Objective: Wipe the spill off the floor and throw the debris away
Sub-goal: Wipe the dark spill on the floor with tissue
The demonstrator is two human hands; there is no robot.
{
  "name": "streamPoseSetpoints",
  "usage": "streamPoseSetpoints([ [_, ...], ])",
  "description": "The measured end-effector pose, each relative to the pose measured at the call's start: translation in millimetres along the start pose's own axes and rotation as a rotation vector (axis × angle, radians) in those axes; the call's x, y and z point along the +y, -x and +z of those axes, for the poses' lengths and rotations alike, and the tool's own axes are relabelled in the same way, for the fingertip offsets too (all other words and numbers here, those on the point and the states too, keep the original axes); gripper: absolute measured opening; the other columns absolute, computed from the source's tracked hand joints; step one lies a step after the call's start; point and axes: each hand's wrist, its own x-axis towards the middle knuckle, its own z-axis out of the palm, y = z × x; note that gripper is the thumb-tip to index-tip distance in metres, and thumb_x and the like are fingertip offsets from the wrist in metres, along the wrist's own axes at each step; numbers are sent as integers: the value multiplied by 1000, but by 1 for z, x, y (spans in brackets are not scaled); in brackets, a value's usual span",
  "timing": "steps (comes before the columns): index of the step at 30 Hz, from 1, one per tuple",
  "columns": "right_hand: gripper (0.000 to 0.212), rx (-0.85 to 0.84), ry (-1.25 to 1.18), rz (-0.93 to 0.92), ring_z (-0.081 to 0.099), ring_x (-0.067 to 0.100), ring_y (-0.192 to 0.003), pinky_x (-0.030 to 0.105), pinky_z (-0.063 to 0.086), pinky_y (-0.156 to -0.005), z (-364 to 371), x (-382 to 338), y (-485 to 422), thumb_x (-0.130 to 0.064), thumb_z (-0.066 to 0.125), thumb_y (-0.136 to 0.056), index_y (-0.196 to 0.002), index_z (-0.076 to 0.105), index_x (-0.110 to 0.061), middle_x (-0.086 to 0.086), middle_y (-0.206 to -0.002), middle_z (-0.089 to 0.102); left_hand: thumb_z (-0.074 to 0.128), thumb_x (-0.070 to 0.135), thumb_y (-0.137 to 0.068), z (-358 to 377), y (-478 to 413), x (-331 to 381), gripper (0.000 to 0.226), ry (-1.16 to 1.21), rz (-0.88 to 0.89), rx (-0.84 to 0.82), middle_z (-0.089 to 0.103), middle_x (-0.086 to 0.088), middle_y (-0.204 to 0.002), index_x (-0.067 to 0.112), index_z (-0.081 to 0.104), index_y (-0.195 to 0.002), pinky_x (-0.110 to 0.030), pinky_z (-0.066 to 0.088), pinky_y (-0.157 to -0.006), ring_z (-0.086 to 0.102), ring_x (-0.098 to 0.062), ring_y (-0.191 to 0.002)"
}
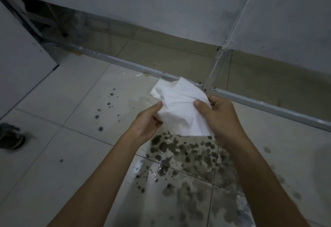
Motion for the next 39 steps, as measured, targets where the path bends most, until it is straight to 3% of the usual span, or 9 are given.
streamPoseSetpoints([
  [3, 14, 26, -5, 68, 67, -1, -76, 13, 52, -60, 7, 24, 30, -16, 63, -87, -98, 67, -26, -11, -94, 70, 57, 22, -88, -19, 34, -22, 28, -23, -12, 90, 71, -6, -102, 6, 63, -110, -24, 54, -59, 68, -15, -82],
  [9, 26, 64, 10, 162, 58, -12, -80, 4, 44, -58, 29, 59, 85, -31, 63, -86, -111, 58, -33, -24, -98, 59, 61, 13, -87, -50, 93, -47, 25, -153, 72, 203, 60, -4, -120, 24, 63, -109, -32, 55, -79, 61, -21, -103],
  [11, 38, 81, -20, 199, 56, -1, -94, 10, 46, -72, 36, 68, 97, -33, 61, -87, -124, 53, -33, -18, -107, 53, 62, 15, -87, -58, 105, -50, 23, -343, 114, 270, 57, 1, -120, 32, 66, -103, -29, 51, -85, 58, -17, -104],
  [13, 43, 100, -17, 195, 49, 6, -106, 20, 44, -85, 41, 76, 102, -27, 59, -90, -131, 47, -36, -12, -117, 48, 61, 18, -88, -65, 110, -51, 26, -496, 156, 326, 53, 4, -121, 33, 65, -108, -29, 46, -93, 53, -16, -107],
  [22, 38, 47, 119, 104, 40, 1, -122, 4, 29, -97, 46, 115, 105, 3, 54, -89, -123, 59, -14, -16, -126, 47, 65, 19, -84, -92, 85, -57, 50, -838, 326, 244, 46, 13, -124, 36, 48, -128, -20, 36, -94, 45, -7, -111],
  [28, 52, -22, 337, 11, 29, 7, -133, 23, 26, -112, 46, 151, 112, 8, 53, -87, -136, 42, -7, -10, -142, 29, 69, 15, -81, -101, 60, -90, 61, -1013, 291, 204, 45, -1, -138, 23, 43, -136, -15, 30, -93, 38, -6, -115],
  [33, 57, 60, 394, 12, 25, 16, -139, 44, 45, -103, 41, 177, 126, 8, 54, -85, -138, 36, -4, -4, -147, 21, 68, 5, -80, -95, 48, -103, 61, -1045, 342, 149, 42, -6, -142, 20, 44, -135, -1, 22, -92, 35, -7, -120],
  [36, 61, 97, 419, 25, 28, 20, -140, 36, 44, -103, 38, 187, 145, 2, 55, -87, -140, 32, -17, -11, -148, 16, 66, 3, -80, -94, 47, -104, 62, -1123, 344, 137, 38, -6, -144, 21, 43, -136, -10, 23, -101, 35, -12, -126],
  [39, 52, 120, 523, -4, 28, 11, -138, 27, 31, -110, 36, 187, 154, -6, 56, -89, -138, 41, -15, -14, -147, 25, 66, 9, -80, -95, 48, -109, 64, -1345, 317, 290, 19, -6, -155, 23, 40, -138, -42, 21, -112, 24, -30, -137],
])
